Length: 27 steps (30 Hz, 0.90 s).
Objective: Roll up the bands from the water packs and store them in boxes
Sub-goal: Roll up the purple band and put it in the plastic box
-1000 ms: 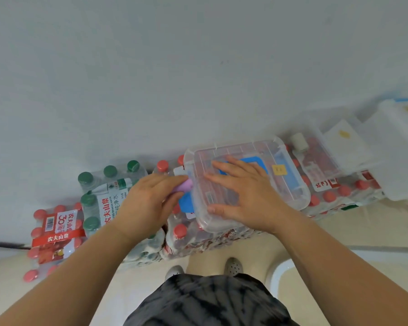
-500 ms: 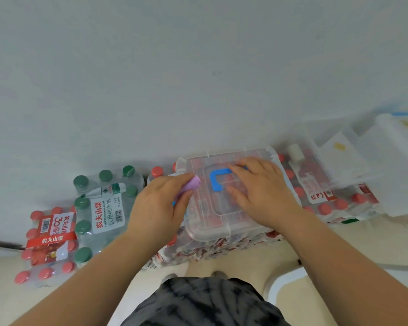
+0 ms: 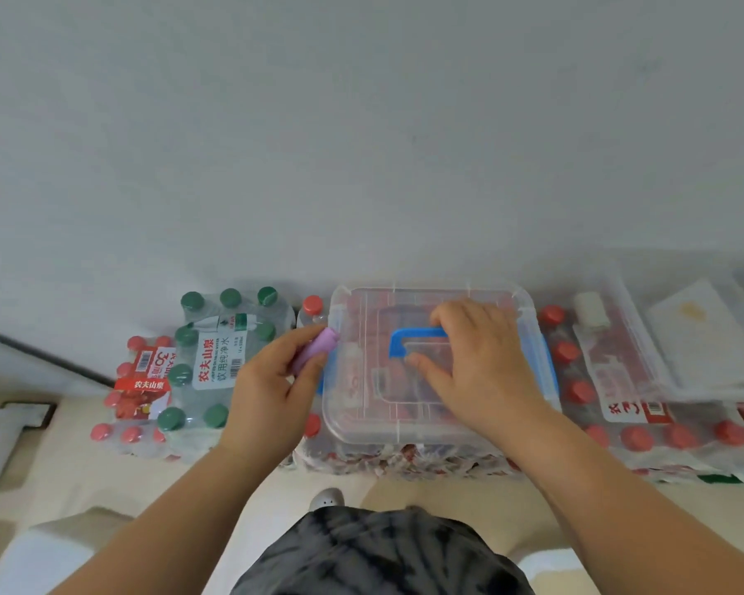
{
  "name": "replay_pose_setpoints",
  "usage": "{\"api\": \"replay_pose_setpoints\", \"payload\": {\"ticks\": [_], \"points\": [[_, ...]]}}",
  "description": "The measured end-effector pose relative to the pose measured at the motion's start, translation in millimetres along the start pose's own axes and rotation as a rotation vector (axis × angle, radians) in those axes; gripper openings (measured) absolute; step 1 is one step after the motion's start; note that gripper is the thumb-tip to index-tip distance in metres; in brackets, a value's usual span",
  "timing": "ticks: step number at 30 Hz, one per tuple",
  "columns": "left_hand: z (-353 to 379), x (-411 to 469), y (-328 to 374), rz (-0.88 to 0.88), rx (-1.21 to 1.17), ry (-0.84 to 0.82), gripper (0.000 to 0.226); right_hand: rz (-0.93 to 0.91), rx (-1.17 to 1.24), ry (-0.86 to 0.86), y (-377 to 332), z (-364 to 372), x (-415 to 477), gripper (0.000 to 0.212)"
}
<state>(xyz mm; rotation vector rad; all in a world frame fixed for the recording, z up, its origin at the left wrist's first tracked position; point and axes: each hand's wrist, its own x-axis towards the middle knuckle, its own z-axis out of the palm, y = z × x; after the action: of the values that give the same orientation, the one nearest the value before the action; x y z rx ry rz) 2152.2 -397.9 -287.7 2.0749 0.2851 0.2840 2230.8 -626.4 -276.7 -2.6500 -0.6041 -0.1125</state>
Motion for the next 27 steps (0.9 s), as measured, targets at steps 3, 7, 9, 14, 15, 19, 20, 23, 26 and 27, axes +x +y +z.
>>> {"api": "replay_pose_setpoints", "payload": {"ticks": [3, 7, 9, 14, 15, 19, 20, 23, 26, 27], "points": [[4, 0, 1, -0.194, -0.145, 0.037, 0.020, -0.040, 0.122, 0.052, 2, -4, 2, 0.032], [7, -2, 7, -0.249, -0.177, 0.048, 0.017, -0.060, 0.143, 0.075, 2, -5, 2, 0.027], [8, -4, 11, -0.256, -0.188, 0.050, 0.018, -0.055, 0.142, 0.084, 4, -6, 1, 0.027], [8, -2, 7, -0.253, -0.159, 0.068, 0.017, -0.068, 0.084, 0.137, 3, -17, 4, 0.029], [8, 0, 5, -0.253, -0.155, 0.064, 0.018, -0.064, 0.057, 0.138, 4, -19, 5, 0.032], [7, 4, 5, -0.265, -0.174, 0.055, 0.021, -0.069, 0.015, 0.123, 1, -25, 3, 0.040], [6, 4, 7, -0.264, -0.190, 0.058, 0.023, -0.082, 0.013, 0.125, -1, -27, 3, 0.038], [1, 3, 19, -0.237, -0.248, 0.092, 0.024, -0.137, 0.024, 0.169, -9, -35, 5, 0.032], [-10, 2, 33, -0.207, -0.287, 0.176, 0.022, -0.190, 0.011, 0.182, -21, -41, 13, 0.030], [-16, 1, 38, -0.197, -0.286, 0.213, 0.022, -0.214, 0.016, 0.192, -26, -43, 16, 0.029]]}}
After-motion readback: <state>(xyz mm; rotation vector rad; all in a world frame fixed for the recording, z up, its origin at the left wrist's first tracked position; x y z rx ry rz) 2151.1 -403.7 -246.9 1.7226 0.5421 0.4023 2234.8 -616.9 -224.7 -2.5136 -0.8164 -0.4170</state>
